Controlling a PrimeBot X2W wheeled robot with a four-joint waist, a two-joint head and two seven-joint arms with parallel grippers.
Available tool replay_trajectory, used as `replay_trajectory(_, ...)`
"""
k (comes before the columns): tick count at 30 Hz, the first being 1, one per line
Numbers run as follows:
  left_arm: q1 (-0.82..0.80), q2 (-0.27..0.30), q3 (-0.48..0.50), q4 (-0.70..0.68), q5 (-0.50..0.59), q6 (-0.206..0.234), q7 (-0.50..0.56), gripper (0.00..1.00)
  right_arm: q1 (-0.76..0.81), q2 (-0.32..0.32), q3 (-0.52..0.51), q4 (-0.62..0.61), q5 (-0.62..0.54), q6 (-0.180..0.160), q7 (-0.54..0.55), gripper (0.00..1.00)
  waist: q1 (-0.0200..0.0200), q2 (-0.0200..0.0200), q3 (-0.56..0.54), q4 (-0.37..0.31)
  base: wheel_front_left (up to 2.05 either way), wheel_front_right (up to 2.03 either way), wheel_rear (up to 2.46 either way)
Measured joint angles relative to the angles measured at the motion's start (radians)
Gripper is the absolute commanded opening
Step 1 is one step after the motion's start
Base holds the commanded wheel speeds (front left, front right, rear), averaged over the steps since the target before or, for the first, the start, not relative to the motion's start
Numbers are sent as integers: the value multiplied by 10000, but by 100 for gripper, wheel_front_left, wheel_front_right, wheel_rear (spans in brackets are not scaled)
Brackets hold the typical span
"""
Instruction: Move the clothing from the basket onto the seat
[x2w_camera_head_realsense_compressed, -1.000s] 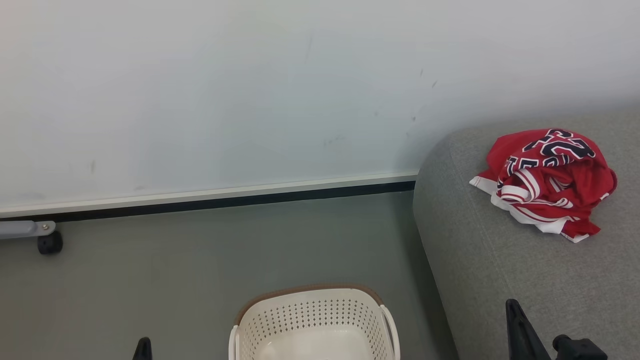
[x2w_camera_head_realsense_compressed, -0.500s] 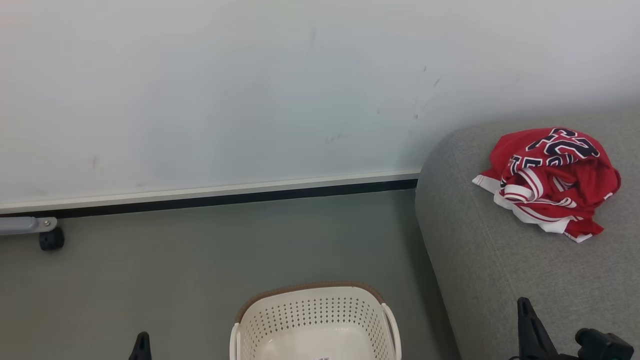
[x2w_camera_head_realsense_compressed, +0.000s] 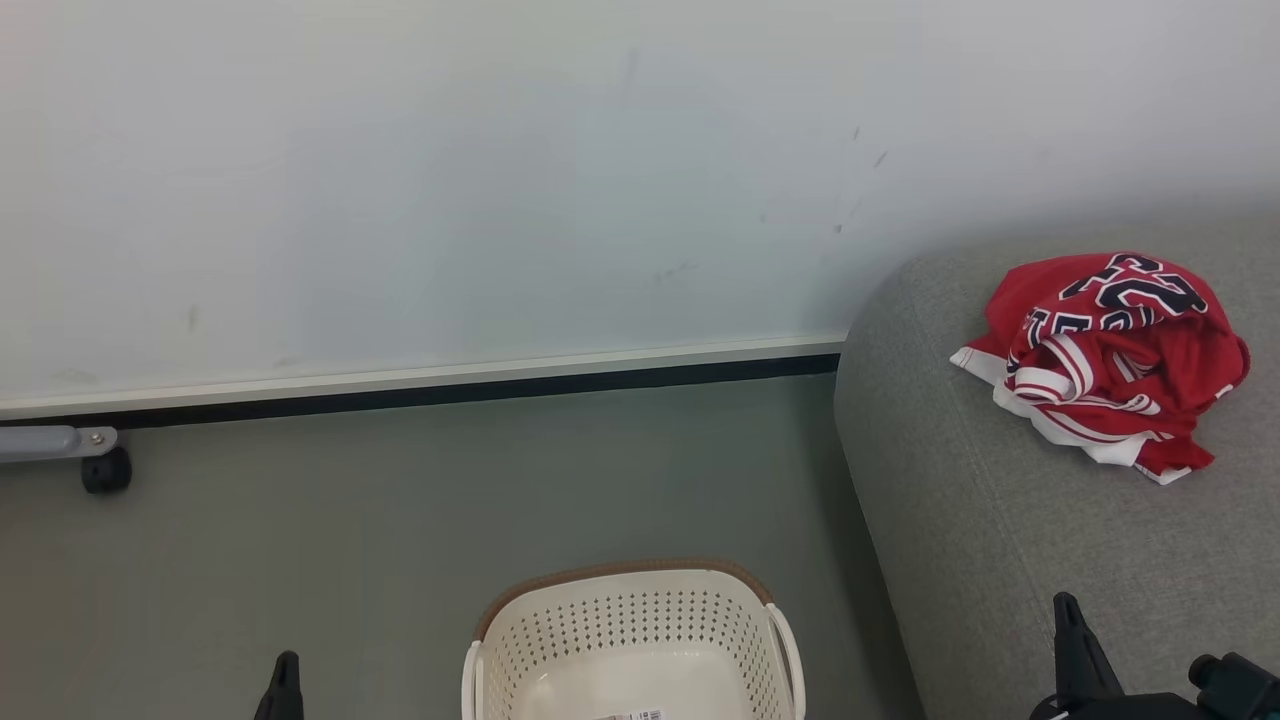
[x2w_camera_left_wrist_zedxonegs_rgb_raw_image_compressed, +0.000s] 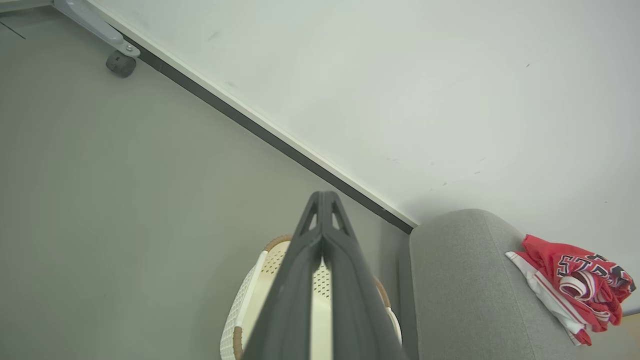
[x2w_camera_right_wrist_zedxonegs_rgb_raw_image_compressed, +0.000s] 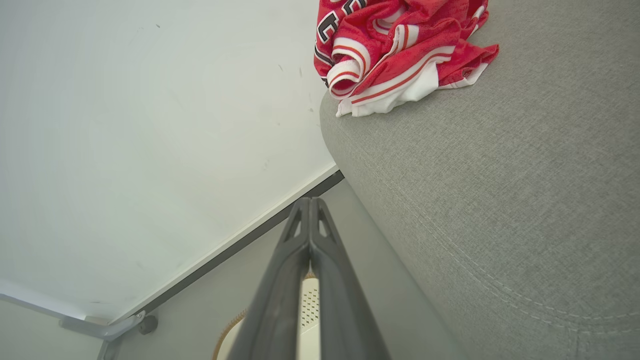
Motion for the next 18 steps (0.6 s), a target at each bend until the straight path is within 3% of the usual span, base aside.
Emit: replay_trajectory(18,-516,-268,468,244,-2034,-518,633,0,-324,142,-610,192,2598,437,625,0,0,0,91,73,0,0,0)
